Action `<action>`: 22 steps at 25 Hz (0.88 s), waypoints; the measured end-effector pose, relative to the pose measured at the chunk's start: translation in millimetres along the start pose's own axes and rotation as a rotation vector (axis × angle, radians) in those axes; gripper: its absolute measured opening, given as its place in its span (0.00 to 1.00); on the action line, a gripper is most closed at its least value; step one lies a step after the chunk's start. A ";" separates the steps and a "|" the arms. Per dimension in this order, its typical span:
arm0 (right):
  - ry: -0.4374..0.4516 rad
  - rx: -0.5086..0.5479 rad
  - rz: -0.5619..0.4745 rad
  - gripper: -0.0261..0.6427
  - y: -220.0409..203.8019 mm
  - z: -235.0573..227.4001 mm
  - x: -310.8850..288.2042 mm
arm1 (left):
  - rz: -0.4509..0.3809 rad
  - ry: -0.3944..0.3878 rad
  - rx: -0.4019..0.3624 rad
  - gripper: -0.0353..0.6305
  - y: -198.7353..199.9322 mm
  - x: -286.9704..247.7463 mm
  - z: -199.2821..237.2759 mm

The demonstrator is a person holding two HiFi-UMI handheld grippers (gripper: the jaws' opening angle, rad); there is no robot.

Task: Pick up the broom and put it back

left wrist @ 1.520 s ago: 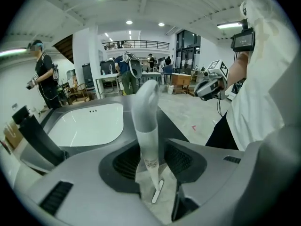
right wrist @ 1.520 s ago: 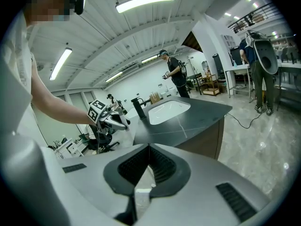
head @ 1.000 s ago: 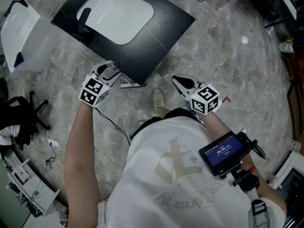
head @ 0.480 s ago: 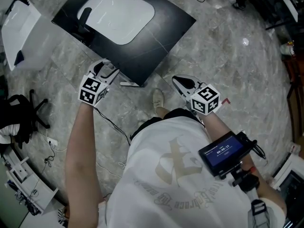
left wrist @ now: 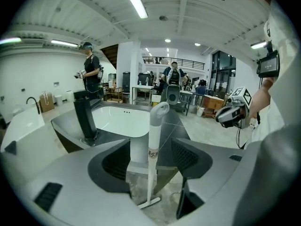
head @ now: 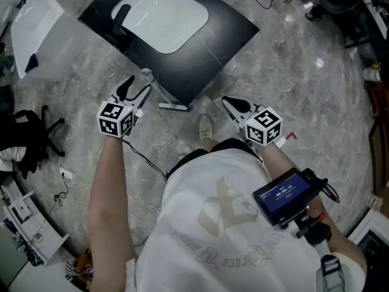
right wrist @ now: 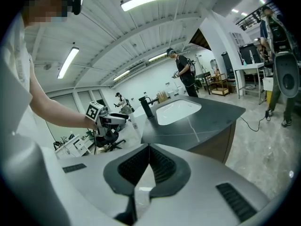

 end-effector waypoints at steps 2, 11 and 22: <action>0.015 0.016 -0.002 0.07 3.5 7.6 -3.2 | -0.028 0.030 0.040 0.45 -2.1 15.8 -1.9; 0.089 0.108 -0.027 0.07 22.2 61.2 -22.8 | -0.123 0.111 0.149 0.45 -22.4 92.7 -32.4; 0.192 0.201 -0.022 0.07 22.1 138.4 -34.1 | -0.200 0.218 0.194 0.19 -53.9 178.5 -76.0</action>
Point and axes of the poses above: the fingertips, and each gripper's own axes: x backward along the fingers, z to its left, y out of its top, the point moved 2 cm from there along x, backward along the fingers, and after that the axes turned 1 degree about -x, right-handed, at the moved point
